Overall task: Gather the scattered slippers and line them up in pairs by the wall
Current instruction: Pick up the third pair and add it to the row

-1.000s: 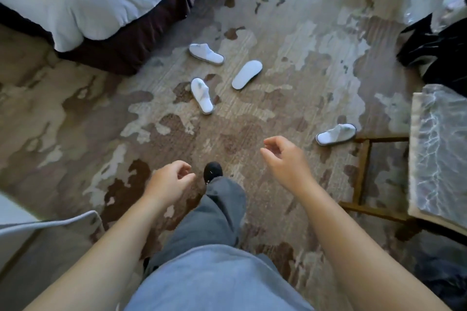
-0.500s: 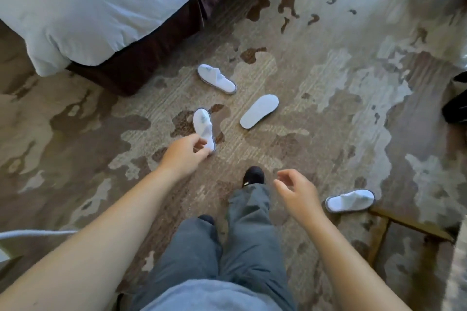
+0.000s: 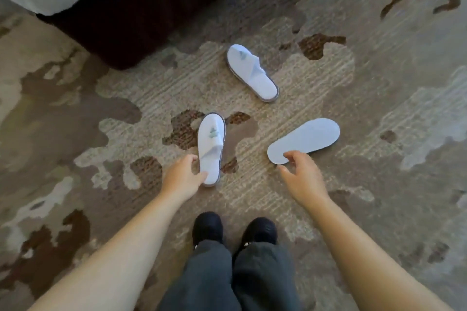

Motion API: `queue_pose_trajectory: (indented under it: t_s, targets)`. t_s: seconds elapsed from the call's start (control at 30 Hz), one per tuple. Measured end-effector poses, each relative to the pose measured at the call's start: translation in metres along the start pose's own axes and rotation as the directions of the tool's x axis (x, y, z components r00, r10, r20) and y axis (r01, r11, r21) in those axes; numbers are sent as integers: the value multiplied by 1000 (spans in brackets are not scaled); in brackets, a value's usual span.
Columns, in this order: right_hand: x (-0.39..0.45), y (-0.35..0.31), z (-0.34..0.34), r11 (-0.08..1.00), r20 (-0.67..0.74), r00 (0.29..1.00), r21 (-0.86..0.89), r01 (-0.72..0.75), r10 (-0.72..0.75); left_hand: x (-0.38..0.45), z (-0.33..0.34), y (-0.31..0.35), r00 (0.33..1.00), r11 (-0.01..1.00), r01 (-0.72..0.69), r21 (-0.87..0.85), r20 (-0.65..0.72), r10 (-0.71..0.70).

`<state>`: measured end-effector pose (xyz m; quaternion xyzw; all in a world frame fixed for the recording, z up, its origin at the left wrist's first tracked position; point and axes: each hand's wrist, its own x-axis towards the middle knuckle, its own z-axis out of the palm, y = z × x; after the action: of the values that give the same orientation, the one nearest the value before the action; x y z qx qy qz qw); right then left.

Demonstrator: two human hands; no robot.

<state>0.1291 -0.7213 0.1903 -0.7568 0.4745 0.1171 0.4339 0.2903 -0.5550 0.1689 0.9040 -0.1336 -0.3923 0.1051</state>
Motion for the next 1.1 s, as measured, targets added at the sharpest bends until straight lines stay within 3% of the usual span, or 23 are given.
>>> queue_pose_trajectory:
  t_s: [0.27, 0.5, 0.63, 0.87, 1.1]
  targets:
    - [189, 89, 146, 981, 24, 996, -172, 86, -83, 189, 147, -75, 999, 992, 9, -123, -34, -13]
    - [261, 124, 227, 929, 90, 983, -321, 182, -161, 250, 209, -116, 962, 968, 113, -226, -218, -163]
    - [264, 120, 221, 954, 38, 990, -265, 139, -133, 253, 196, -119, 969, 933, 158, -324, -129, -209]
    - [251, 65, 178, 966, 6, 990, -217, 138, -140, 242, 126, -86, 991, 930, -130, -344, -23, 130]
    - [275, 26, 110, 974, -89, 988, -203, 102, -122, 266, 61, -24, 975, 804, -177, -568, -213, 64]
